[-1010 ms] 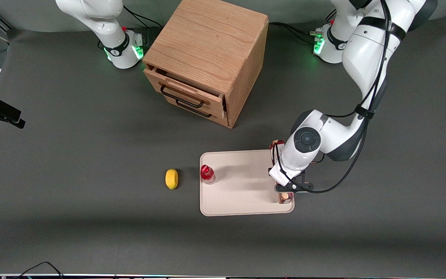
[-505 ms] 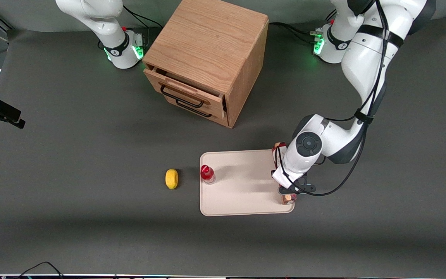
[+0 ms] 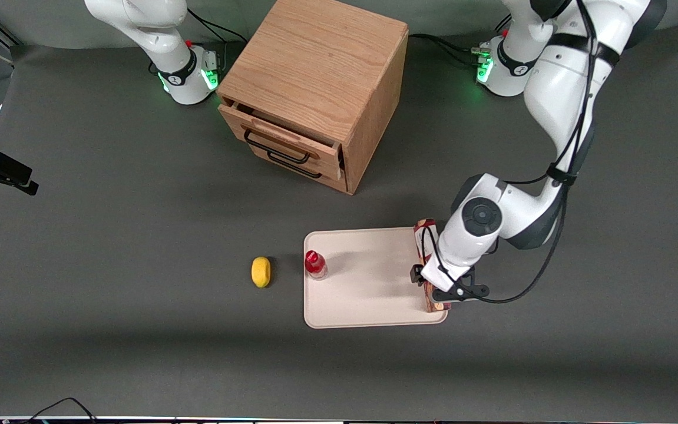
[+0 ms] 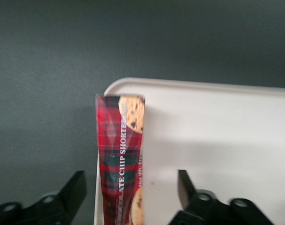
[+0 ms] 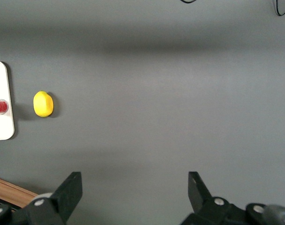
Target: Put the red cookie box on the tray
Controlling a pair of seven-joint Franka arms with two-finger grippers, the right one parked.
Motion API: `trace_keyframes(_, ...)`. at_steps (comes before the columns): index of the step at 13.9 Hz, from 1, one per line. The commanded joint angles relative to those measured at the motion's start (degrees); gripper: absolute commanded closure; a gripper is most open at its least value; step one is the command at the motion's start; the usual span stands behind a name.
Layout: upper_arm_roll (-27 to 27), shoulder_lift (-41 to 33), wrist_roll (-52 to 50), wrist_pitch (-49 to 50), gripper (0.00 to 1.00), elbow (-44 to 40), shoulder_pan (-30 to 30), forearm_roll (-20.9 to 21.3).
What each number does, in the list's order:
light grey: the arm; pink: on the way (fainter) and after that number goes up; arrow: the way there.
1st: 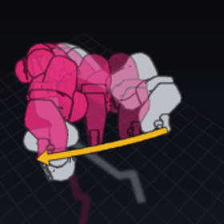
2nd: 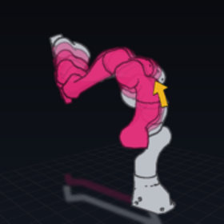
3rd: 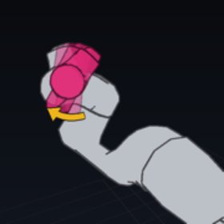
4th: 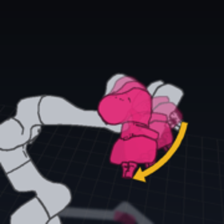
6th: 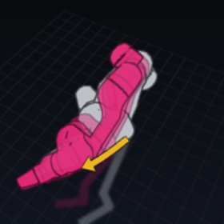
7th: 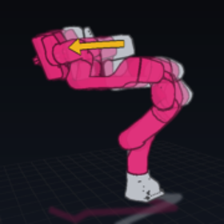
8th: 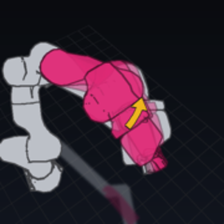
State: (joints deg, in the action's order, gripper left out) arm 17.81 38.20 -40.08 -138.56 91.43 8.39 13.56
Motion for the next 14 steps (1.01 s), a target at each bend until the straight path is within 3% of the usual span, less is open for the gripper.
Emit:
trace_keyframes(1, -0.4, -10.57, 3.05, 8.45, 0.0, 1.82, -2.92, -5.99)
trace_keyframes(6, -0.67, -25.16, 21.76, 28.56, 0.0, 2.34, -12.76, -8.46)
trace_keyframes(9, -1.1, -33.25, 31.61, 34.92, 0.0, 5.41, -18.66, -8.72)
trace_keyframes(12, -3.73, -39.41, 36.46, 40.19, 0.0, 6.83, -20.6, -12.94)
trace_keyframes(14, -4.44, -42.66, 38.66, 43.97, 0.0, 6.57, -20.78, -13.47)
